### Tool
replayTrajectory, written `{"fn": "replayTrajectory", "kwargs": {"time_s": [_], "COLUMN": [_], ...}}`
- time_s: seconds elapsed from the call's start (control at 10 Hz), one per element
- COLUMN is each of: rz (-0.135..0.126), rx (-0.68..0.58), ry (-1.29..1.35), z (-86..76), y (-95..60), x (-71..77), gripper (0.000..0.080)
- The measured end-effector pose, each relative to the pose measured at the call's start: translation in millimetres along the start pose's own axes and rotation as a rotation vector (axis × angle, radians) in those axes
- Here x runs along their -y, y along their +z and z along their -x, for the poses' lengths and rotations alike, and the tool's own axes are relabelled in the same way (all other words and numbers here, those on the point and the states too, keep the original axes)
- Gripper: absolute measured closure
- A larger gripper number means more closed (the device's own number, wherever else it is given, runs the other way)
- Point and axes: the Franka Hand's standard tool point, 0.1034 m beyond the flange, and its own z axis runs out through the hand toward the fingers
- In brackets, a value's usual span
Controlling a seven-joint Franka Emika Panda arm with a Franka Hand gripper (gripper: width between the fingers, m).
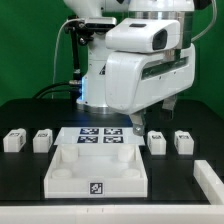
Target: Assemble one leg
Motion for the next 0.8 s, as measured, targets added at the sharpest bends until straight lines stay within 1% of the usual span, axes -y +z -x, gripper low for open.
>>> {"fn": "replayTrajectory", "kwargs": {"time_s": [0.2, 0.3, 0.4, 0.5, 0.6, 0.7, 0.8], "rz": [0.001, 0.000, 0.009, 0.005, -0.003, -0.010, -0.027], "rx": [0.001, 0.005, -0.002, 0.000, 0.003, 0.005, 0.004], "ry": [-0.082, -0.186, -0.333, -0.459, -0.586, -0.680, -0.799], "z": [1.8, 11.6, 29.0, 55.8, 81.2, 96.8, 117.7], "y": [0.0, 0.5, 5.2, 16.0, 23.7, 29.8, 41.4], "x": [1.4, 10.8, 21.6, 32.8, 40.0, 42.9, 48.9], "gripper": [0.0149, 0.0149, 0.0149, 0.0149, 0.0149, 0.0149, 0.0149]}}
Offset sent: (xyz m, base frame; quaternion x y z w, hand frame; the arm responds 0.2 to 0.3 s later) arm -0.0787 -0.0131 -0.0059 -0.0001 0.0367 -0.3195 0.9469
